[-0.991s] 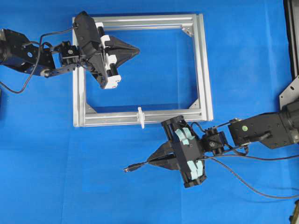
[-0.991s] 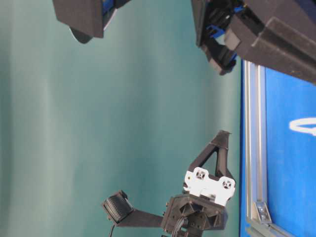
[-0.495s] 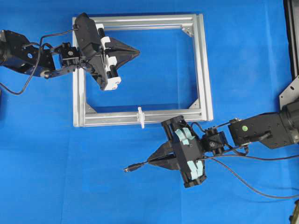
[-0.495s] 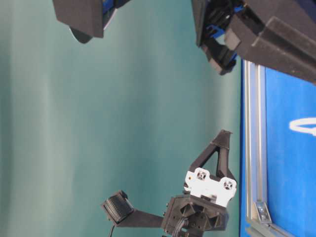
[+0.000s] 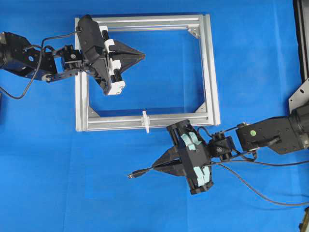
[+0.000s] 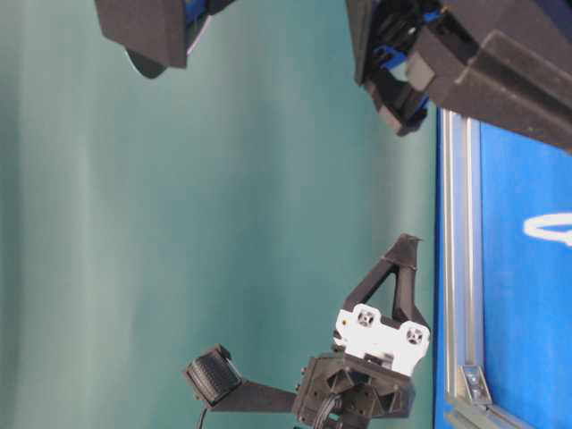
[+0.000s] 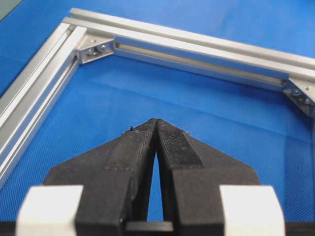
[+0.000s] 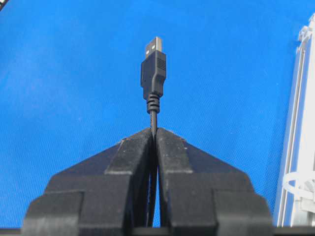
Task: Insert the wire through the string loop located in the center.
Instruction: 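Lift the cable plug and carry it toward the white zip-tie loop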
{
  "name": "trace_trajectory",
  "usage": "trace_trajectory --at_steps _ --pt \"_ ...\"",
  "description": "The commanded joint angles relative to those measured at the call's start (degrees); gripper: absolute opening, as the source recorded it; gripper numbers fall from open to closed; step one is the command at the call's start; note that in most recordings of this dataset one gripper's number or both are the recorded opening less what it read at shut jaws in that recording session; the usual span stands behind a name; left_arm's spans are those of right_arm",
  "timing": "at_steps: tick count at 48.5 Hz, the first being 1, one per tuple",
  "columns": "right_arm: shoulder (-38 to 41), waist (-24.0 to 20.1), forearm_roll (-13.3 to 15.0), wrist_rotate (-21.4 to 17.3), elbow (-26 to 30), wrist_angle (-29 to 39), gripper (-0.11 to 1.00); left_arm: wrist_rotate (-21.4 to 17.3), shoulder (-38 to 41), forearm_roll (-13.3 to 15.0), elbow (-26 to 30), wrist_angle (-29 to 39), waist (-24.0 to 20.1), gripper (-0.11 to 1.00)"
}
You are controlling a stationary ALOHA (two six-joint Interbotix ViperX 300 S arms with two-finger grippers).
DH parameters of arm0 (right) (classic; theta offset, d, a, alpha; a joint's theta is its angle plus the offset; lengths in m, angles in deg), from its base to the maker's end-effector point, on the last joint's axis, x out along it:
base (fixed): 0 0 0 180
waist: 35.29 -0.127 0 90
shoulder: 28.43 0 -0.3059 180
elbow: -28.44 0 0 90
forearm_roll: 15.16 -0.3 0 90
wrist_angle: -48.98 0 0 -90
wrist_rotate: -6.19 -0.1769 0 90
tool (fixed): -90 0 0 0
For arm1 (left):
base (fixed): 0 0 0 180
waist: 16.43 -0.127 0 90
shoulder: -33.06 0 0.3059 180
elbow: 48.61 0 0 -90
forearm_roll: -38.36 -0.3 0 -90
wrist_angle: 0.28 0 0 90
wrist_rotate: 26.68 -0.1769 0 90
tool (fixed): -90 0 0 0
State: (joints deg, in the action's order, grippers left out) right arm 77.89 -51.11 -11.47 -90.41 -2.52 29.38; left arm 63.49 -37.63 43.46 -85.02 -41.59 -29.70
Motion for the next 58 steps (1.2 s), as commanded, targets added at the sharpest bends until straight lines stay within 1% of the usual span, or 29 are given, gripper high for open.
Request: trace_trajectory --at_steps 1,19,31,41,51,58 --pt "-1.32 -0.18 -0.09 -0.09 0.88 -0.35 -0.02 0.09 -1.76 -0.18 0.35 -0.26 0.18 0.00" --pt "-2.11 -0.18 -0.09 -0.09 -0.44 -0.26 -0.02 0.09 -1.76 -0.18 0.35 -0.26 0.35 0.00" --pt "-4.31 -0.18 -0.26 -0.09 -4.04 -0.44 -0.02 0.09 -1.76 -0.18 0.26 -0.26 0.53 0.00" --pt "-7.03 -0.18 -0.53 -0.09 -8.26 -0.44 -0.02 0.09 -1.76 -0.18 0.26 -0.26 0.70 0.00" --pt "-10.28 -0.09 -1.85 -0.09 -12.39 -0.44 -0.02 0.09 -1.76 -0.18 0.18 -0.26 0.88 0.00" --pt "-11.34 -0.09 -2.72 -0.09 -13.89 -1.05 -0.02 0.09 -1.76 -0.18 0.18 -0.26 0.88 0.00"
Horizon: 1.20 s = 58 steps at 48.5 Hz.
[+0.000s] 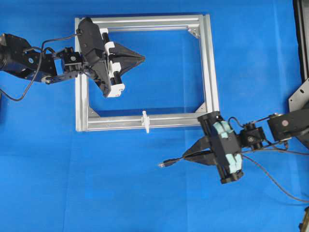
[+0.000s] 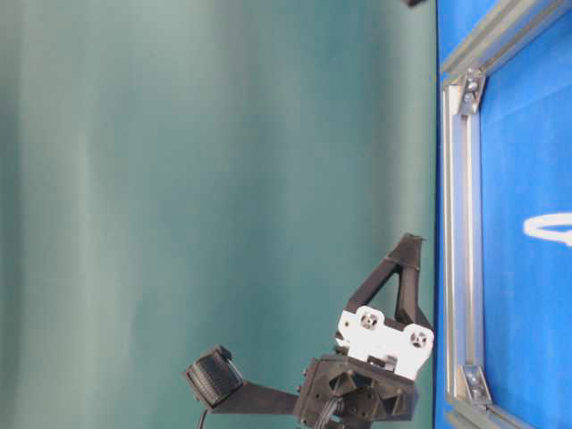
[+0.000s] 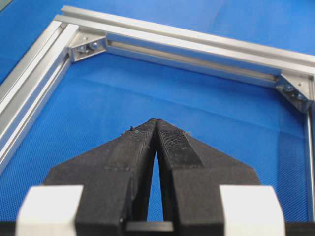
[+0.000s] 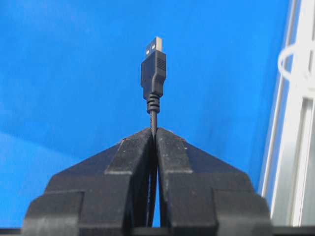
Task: Insert the wire through the string loop located in the center.
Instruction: 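Lift the cable plug and carry it toward the white zip-tie loop, then align the USB plug with the zip-tie loop using the right gripper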
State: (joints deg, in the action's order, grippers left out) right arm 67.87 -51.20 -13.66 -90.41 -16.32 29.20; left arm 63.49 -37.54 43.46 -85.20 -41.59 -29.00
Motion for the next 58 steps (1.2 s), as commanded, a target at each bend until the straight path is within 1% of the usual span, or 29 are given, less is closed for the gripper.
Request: trace_trajectory --at_steps 1,7,13,18,30,36,43,58 --pt "-1.41 0.00 -0.53 -0.09 -0.09 -1.05 -0.02 0.00 -1.85 -0.18 0.35 -0.26 0.18 0.00" --pt "-1.14 0.26 -0.53 -0.09 0.35 -1.58 -0.02 0.09 -1.85 -0.18 0.35 -0.26 0.18 0.00" --pt "-1.05 1.58 -0.53 -0.09 0.26 -1.58 -0.02 0.09 -1.85 -0.18 0.35 -0.26 0.18 0.00" --pt "-1.14 3.43 -0.62 -0.09 0.26 -1.58 -0.02 0.09 -1.85 -0.18 0.35 -0.26 0.18 0.00" --pt "-0.79 9.58 -0.53 -0.09 0.35 -1.58 -0.02 0.00 -1.85 -0.18 0.35 -0.26 0.18 0.00" --pt "-0.18 11.69 -0.53 -0.09 0.44 -1.58 -0.02 0.09 -1.85 -0.18 0.35 -0.26 0.18 0.00" --pt "0.35 12.92 -0.53 -0.09 0.62 -1.58 -0.02 0.09 -1.85 -0.18 0.35 -0.26 0.18 0.00" --pt "0.62 13.54 -0.53 -0.09 0.62 -1.58 -0.02 0.09 -1.85 -0.18 0.35 -0.26 0.18 0.00"
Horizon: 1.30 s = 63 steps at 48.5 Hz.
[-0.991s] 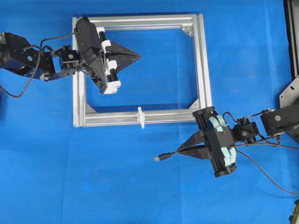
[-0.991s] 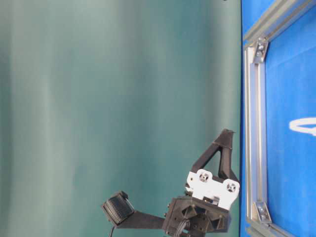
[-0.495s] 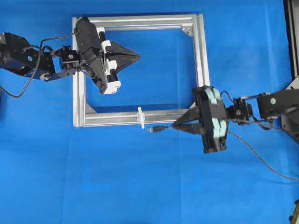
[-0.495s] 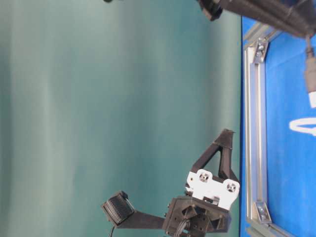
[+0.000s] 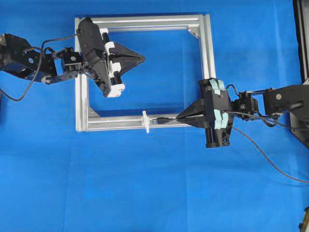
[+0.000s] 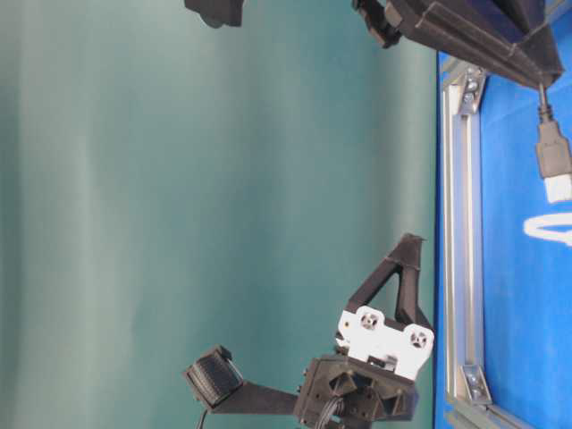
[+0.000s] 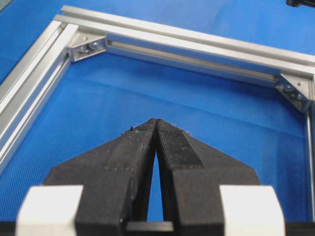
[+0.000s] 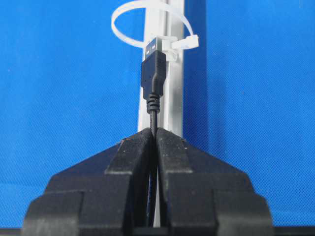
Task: Insert the wire through the string loop located in the center.
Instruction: 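Align the USB plug with the zip-tie loop using the right gripper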
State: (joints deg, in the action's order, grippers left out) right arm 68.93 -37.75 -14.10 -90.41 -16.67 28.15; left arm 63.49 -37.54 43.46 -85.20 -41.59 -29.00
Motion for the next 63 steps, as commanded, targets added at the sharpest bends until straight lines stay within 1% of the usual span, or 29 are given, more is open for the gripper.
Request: trace_trajectory --at_steps 1,15,26,63 --pt "-0.44 0.09 -0.18 -0.09 0.97 -0.53 -0.02 0.09 -1.85 -0.18 0.35 -0.26 0.18 0.00" --pt "-0.44 0.26 -0.18 -0.09 0.97 -0.97 -0.02 0.09 -1.85 -0.18 0.35 -0.26 0.26 0.00" --pt "-0.44 0.26 -0.88 -0.09 0.97 -0.97 -0.02 0.09 -1.85 -0.18 0.35 -0.26 0.26 0.00" --pt "-0.44 0.26 -0.88 -0.09 0.97 -0.97 -0.02 0.09 -1.85 -0.18 0.35 -0.26 0.44 0.00"
